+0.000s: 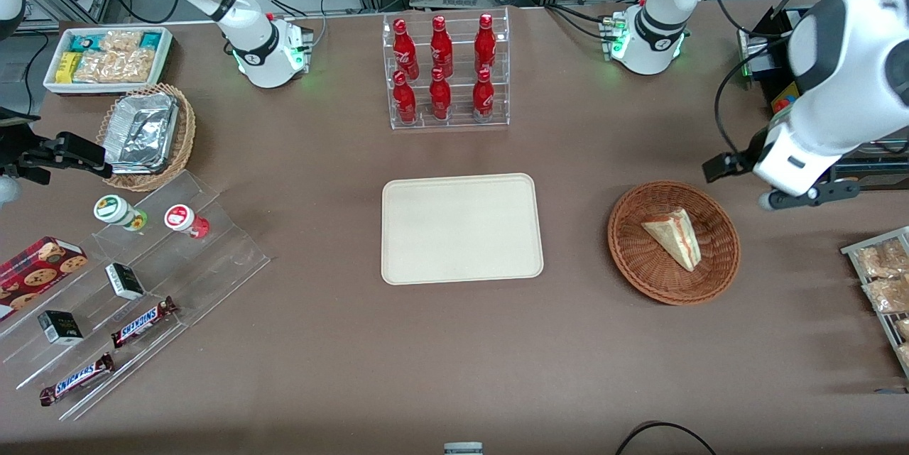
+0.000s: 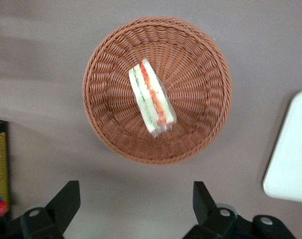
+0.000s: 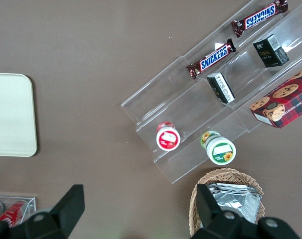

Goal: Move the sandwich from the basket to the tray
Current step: 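Move the left gripper down over the wrapped sandwich in the wicker basket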

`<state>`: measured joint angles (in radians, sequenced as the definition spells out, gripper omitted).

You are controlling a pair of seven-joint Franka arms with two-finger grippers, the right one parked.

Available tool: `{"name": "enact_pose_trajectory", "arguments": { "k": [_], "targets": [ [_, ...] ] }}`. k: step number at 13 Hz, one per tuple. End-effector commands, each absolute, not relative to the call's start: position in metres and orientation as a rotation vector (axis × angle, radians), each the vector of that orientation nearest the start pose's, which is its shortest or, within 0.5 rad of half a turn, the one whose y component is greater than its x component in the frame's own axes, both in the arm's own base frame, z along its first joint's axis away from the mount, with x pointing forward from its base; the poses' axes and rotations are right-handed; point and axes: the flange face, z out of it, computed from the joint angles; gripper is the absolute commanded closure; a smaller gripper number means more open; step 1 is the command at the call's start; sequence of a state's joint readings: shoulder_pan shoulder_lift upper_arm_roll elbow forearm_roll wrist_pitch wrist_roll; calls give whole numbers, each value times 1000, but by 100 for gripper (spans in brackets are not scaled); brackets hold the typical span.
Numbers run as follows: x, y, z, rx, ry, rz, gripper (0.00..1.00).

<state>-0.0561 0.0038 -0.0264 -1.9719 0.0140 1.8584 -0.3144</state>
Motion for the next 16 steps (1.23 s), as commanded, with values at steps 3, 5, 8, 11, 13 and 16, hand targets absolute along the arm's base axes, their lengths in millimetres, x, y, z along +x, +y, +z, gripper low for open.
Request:
{"name": "enact_pose_trajectory", "arguments": {
  "k": [3, 5, 8, 11, 13, 16],
  "targets": [
    [559, -53, 395, -3006, -738, 109, 0],
    [567, -54, 375, -2984, -844, 86, 0],
    [573, -61, 356, -2944, -975, 25, 0],
    [571, -72, 339, -2886, -1054, -11, 0],
    [564, -70, 327, -2891, -1056, -28, 0],
    [549, -67, 307, -2897, -1053, -29, 0]
  ]
}}
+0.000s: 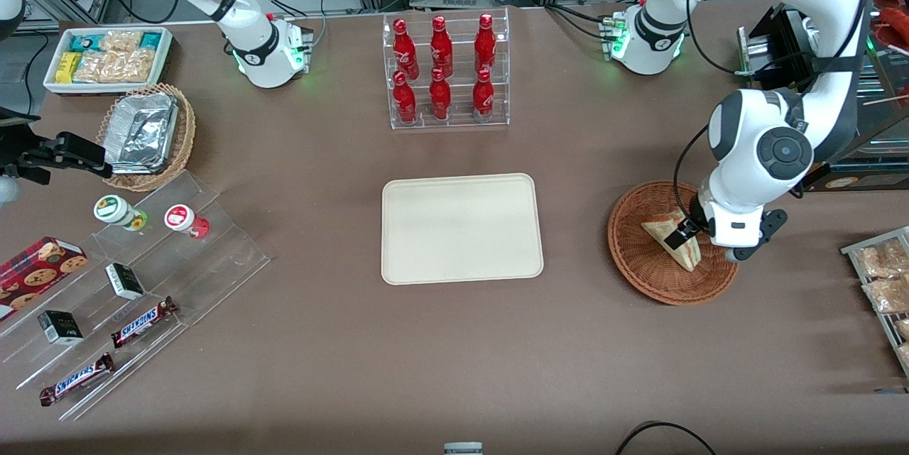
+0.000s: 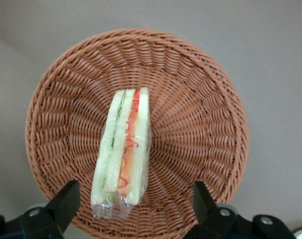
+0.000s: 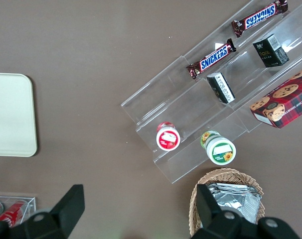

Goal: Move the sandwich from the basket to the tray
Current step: 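Lower the open left gripper around the sandwich and close on it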

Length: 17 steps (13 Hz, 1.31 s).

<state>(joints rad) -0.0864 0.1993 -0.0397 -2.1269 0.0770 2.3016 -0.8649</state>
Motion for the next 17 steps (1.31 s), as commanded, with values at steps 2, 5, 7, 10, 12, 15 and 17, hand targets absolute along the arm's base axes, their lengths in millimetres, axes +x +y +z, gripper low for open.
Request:
{"name": "enact_pose_trajectory", "arguments": {
  "k": [2, 5, 7, 10, 12, 15, 17],
  "targets": [
    [544, -63, 298, -2896, -1039, -12, 0],
    [543, -58, 290, -2900, -1033, -12, 0],
    [543, -55, 281, -2902, -1042, -18, 0],
    [542, -45, 266, -2906, -1079, -44, 0],
    [541, -44, 264, -2905, -1089, -37, 0],
    [540, -44, 263, -2901, -1111, -26, 0],
    [540, -46, 262, -2903, -1126, -18, 0]
  ]
}}
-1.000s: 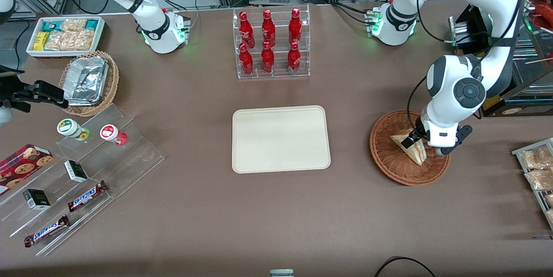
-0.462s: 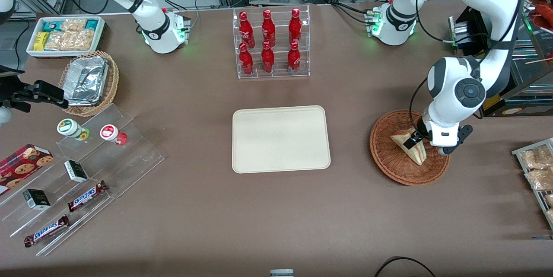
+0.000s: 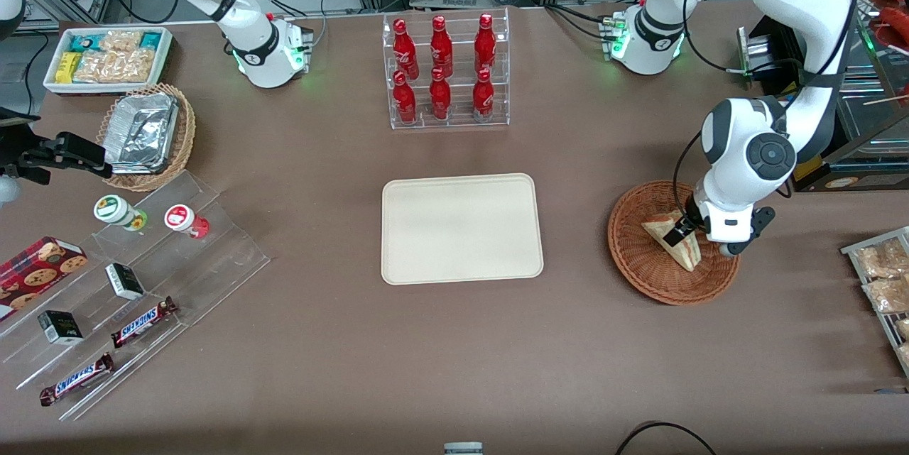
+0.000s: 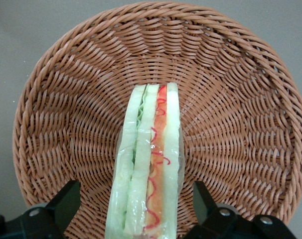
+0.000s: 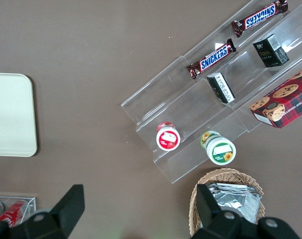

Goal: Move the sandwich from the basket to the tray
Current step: 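Lower the open left gripper around the sandwich and close on it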

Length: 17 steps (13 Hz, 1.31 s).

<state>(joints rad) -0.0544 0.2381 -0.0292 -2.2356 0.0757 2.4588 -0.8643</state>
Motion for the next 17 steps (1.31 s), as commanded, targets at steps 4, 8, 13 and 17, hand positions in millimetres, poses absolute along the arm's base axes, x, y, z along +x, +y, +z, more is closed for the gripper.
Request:
{"name": "enact_pose_trajectory", "arguments": {
  "k": [4, 8, 13, 17],
  "targets": [
    [539, -46, 261, -2907, -1170, 15, 0],
    [538, -46, 260, -2906, -1176, 21, 7],
    [536, -46, 255, -2903, -1208, 46, 83],
    [536, -47, 264, -2898, -1197, 73, 100]
  ]
}}
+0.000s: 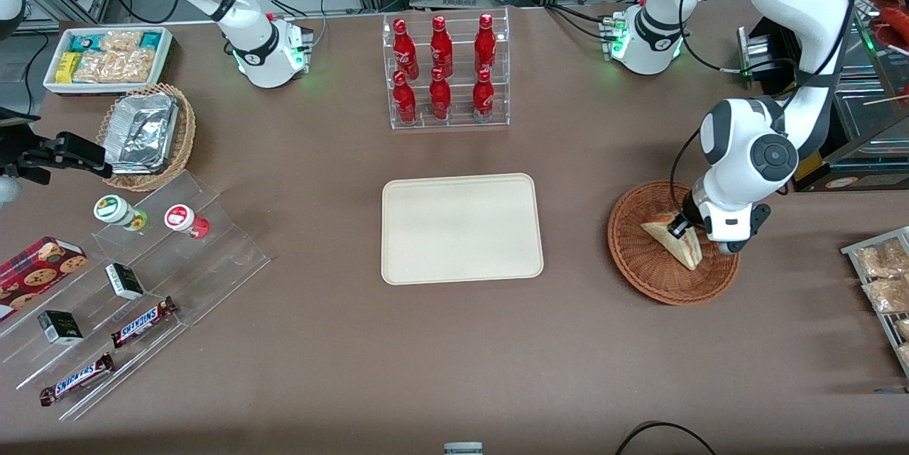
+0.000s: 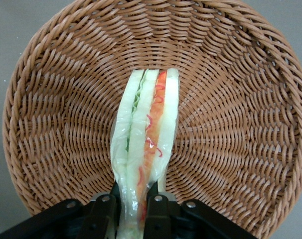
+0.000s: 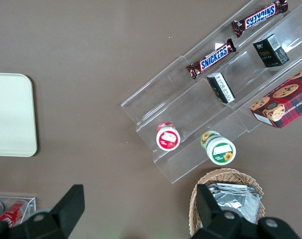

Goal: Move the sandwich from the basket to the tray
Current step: 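Lower the open left gripper around the sandwich and close on it, then lift the sandwich with the left gripper and carry it over the cream tray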

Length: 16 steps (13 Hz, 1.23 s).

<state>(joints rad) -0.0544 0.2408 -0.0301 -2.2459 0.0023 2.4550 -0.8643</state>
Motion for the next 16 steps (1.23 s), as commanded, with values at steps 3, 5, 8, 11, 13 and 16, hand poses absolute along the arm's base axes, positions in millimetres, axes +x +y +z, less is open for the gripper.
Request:
{"name": "enact_pose_trajectory", "arguments": {
  "k": [3, 5, 8, 11, 13, 16],
  "targets": [
    [550, -57, 301, -2918, -1071, 157, 100],
    [561, -66, 328, -2948, -939, 216, 100],
    [565, -105, 346, -3016, -720, 242, 100],
    [564, -147, 358, -3076, -530, 227, 100],
    [559, -175, 369, -3091, -418, 264, 100],
    [545, -230, 365, -3128, -266, 279, 100]
  ]
}}
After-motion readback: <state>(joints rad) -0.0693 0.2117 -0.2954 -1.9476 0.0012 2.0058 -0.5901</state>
